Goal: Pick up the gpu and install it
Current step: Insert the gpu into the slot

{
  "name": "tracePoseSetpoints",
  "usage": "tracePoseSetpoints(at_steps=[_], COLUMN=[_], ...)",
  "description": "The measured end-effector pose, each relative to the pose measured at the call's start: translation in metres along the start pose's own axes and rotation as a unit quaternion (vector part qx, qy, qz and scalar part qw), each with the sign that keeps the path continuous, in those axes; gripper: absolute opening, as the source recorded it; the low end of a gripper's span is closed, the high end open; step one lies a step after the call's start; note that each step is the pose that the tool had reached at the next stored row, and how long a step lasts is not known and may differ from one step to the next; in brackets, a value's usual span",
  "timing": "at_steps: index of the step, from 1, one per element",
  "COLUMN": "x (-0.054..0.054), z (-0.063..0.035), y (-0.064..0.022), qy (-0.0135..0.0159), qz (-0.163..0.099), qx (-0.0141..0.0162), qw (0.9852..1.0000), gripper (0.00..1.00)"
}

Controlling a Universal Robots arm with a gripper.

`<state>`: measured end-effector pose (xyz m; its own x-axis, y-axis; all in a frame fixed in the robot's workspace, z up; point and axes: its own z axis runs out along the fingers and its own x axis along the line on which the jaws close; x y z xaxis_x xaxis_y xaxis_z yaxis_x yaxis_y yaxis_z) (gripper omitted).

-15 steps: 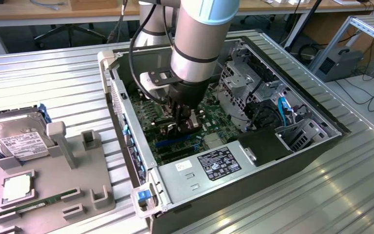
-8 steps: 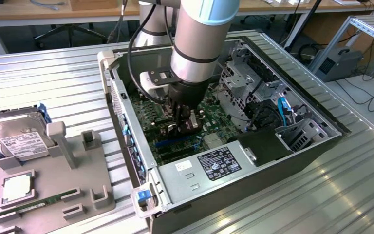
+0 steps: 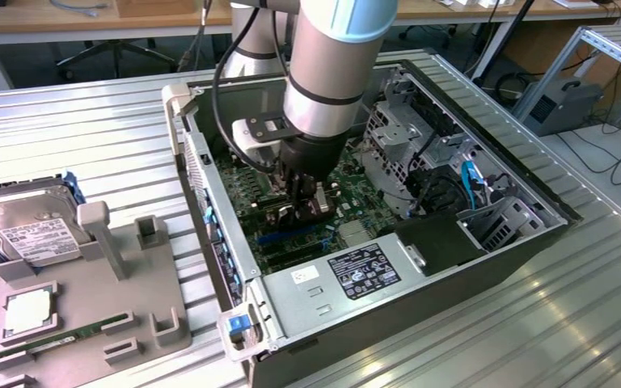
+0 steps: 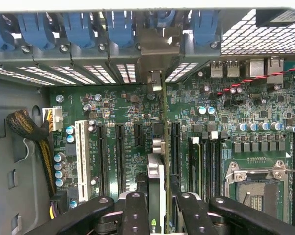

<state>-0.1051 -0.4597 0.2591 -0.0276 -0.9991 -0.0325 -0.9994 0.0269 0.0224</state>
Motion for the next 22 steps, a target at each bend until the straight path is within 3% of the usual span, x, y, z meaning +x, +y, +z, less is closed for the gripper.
tracePoseSetpoints(at_steps=[22], x=[0.0001], z=[0.0031], y=[0.0003], qy=[0.0001], qz=[-0.003], qx=[-0.0001], qw=[1.0000], gripper=[0.27])
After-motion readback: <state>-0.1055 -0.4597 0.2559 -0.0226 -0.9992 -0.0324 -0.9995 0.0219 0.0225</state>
